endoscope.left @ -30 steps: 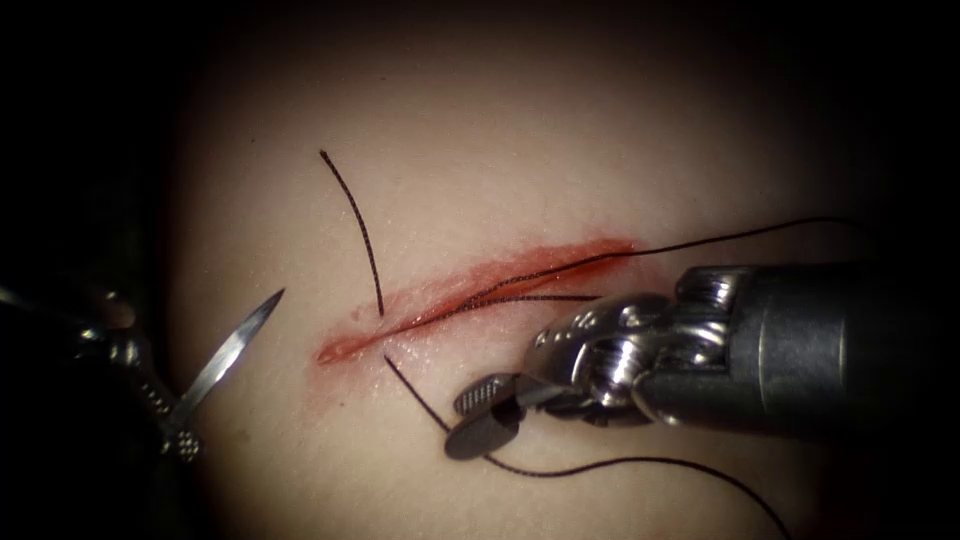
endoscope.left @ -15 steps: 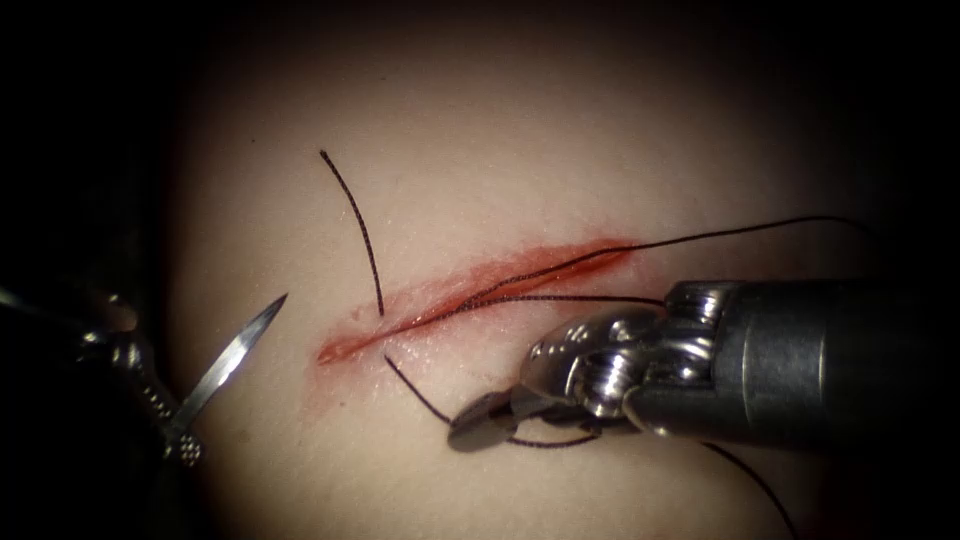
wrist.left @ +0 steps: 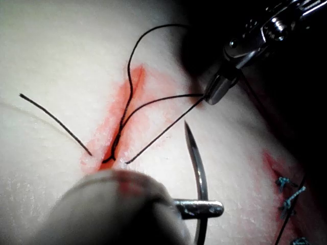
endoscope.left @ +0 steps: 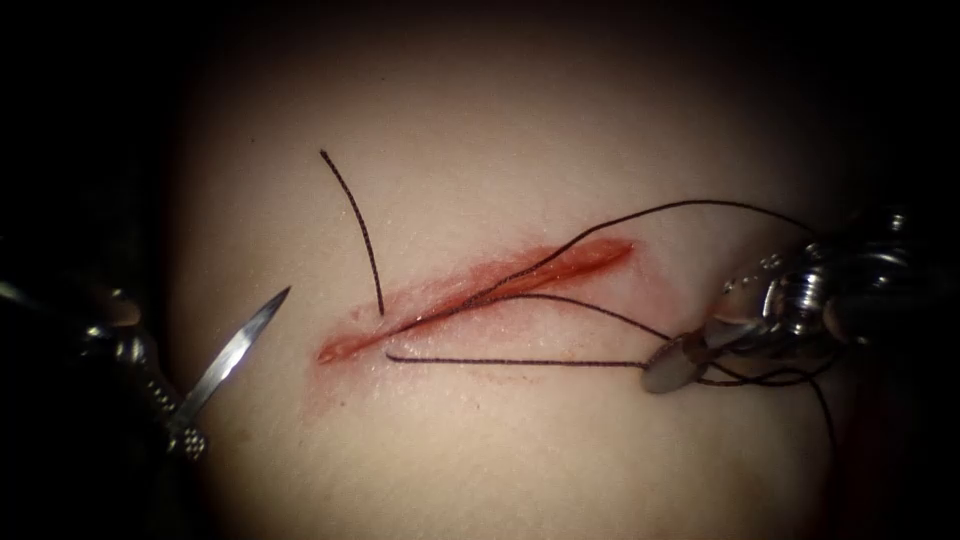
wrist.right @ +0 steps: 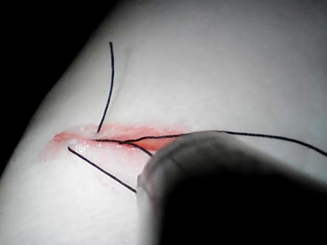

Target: Wound Closure

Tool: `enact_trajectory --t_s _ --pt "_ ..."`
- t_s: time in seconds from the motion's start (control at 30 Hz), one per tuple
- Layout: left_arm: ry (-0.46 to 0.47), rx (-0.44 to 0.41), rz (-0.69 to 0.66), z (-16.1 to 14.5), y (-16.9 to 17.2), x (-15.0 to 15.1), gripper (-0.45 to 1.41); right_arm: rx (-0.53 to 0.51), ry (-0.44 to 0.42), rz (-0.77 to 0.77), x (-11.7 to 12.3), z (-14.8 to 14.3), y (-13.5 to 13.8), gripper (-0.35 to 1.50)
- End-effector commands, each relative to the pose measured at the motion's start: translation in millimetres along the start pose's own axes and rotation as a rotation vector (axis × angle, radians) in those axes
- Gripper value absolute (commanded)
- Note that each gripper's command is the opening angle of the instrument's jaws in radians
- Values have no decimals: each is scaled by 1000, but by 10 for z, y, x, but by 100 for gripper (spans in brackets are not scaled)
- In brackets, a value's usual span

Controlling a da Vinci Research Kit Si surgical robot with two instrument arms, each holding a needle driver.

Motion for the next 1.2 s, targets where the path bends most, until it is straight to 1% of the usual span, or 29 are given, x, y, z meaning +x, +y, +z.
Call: enact_trajectory --t_s 0.03,0.13,0.17,0.27,0.3,0.4,0.5,0.6,0.67,0.7,0.73,0.77,0.8,0.83,0.9,0.97,1.0,1.03,1.1,1.13,1.2 --pt "3 3 6 2 -5 1 -45 -16 -18 28 -19 -16 23 -35" --pt "20 10 22 1 -3 4 -45 -63 -65 77 -58 -43 46 -35" --pt "27 12 28 1 -3 5 -45 -90 -78 91 -75 -52 56 -35" --pt "48 22 40 0 -5 9 -45 -154 -100 117 -114 -70 78 -35" --pt "49 22 46 -1 -5 11 -45 -169 -108 128 -131 -78 88 -35" --pt "67 28 47 -4 -6 14 -45 -199 -132 127 -170 -101 111 -35" --pt "73 30 47 -6 -6 15 -45 -263 -158 155 -205 -123 131 -35" --pt "77 31 48 -6 -7 15 -45 -301 -173 181 -232 -137 144 -35" --pt "77 31 48 -6 -7 16 -45 -300 -173 172 -239 -141 147 -35" --pt "77 32 48 -6 -7 15 -45 -308 -156 172 -238 -141 147 31" --pt "77 32 48 -6 -7 15 -45 -316 -131 150 -234 -142 145 83" --pt "77 32 48 -6 -7 15 -45 -321 -97 107 -228 -143 142 109" --pt "78 32 48 -5 -7 15 -45 -337 -43 58 -216 -146 135 120" --pt "78 32 48 -5 -7 15 -45 -345 -22 23 -206 -149 129 121" --pt "82 34 49 -5 -8 16 -45 -354 -8 -38 -180 -154 112 121" --pt "83 35 56 -4 -10 17 -45 -356 -18 -109 -143 -157 91 123" --pt "83 36 57 -4 -10 17 -45 -358 -22 -139 -124 -156 80 120" --pt "84 36 57 -3 -11 16 -45 -361 -27 -165 -100 -153 66 116" --pt "84 36 57 -3 -11 16 -45 -381 -20 -196 -64 -141 44 106" --pt "84 36 57 -3 -11 17 -45 -391 -21 -221 -41 -129 29 108" --pt "84 36 57 -3 -10 17 -45 -395 -25 -290 -10 -110 6 108"
